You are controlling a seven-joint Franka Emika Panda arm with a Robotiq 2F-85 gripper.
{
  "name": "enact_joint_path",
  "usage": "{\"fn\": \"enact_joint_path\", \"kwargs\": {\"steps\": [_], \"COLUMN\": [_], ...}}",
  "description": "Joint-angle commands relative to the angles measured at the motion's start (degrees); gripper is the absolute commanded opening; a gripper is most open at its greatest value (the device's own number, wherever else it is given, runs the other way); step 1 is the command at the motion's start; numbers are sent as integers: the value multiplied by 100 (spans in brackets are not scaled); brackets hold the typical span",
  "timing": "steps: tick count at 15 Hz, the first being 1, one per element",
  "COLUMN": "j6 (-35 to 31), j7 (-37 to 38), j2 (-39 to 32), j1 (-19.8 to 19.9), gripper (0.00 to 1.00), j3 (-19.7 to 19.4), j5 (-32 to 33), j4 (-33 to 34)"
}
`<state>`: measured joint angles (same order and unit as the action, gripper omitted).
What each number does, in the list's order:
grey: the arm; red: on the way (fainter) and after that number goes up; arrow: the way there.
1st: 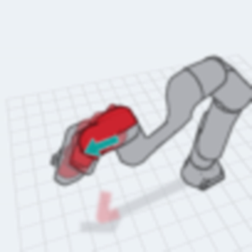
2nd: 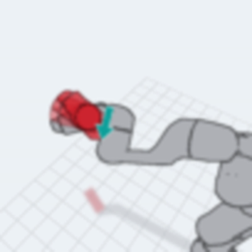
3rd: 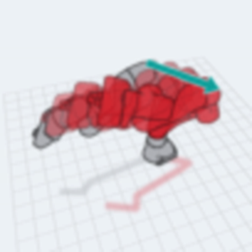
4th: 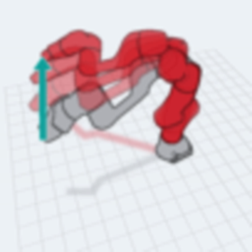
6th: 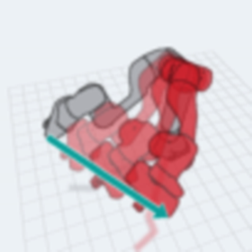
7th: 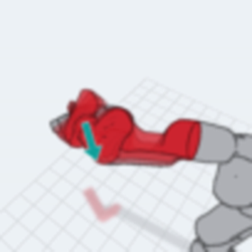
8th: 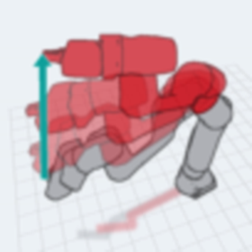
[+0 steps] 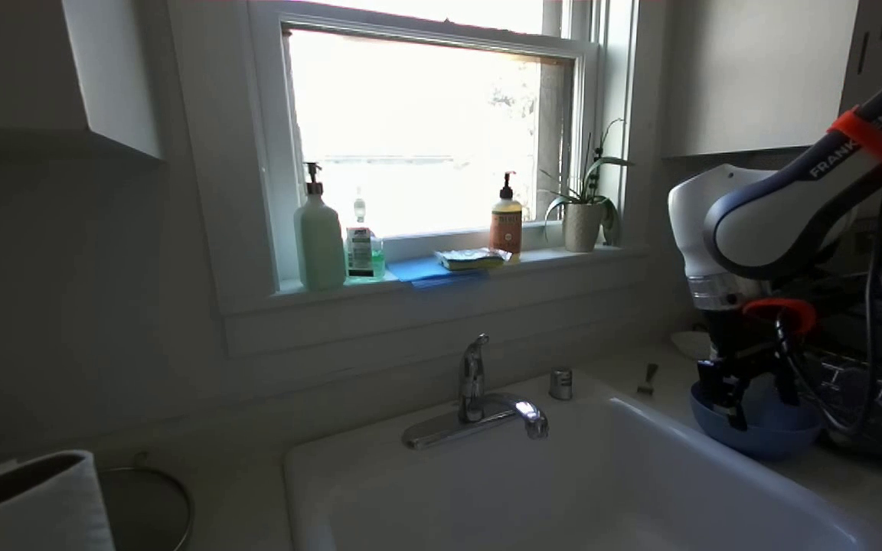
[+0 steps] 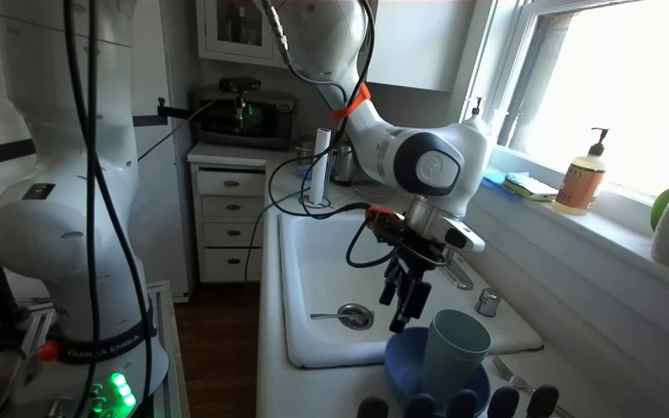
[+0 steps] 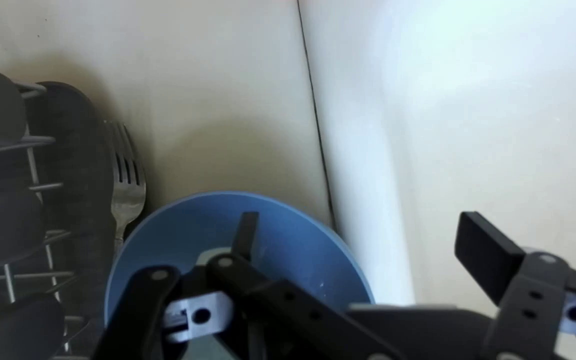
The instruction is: Stack up the grey cups, put them in the blue bowl and then put bowl with the cup in the sink
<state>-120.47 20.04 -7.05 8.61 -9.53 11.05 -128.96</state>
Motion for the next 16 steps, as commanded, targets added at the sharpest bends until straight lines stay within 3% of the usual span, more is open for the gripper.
{"fn": "enact_joint_path", "kwargs": {"steps": [1,6,9,12,13,14,16], "j6": [-680,-1820,-2401,-2727,-2776,-2840,-2894], "j7": [-110,-204,-273,-386,-401,-426,-447], "j2": [12,-25,-91,-146,-165,-179,-206], "j1": [14,40,36,42,38,38,27], "gripper": [100,100,92,56,50,53,69], "j3": [-61,-111,-145,-166,-174,-181,-191], "j5": [8,-41,-39,-114,-118,-128,-127], "j4": [-348,-603,-699,-805,-822,-854,-879]}}
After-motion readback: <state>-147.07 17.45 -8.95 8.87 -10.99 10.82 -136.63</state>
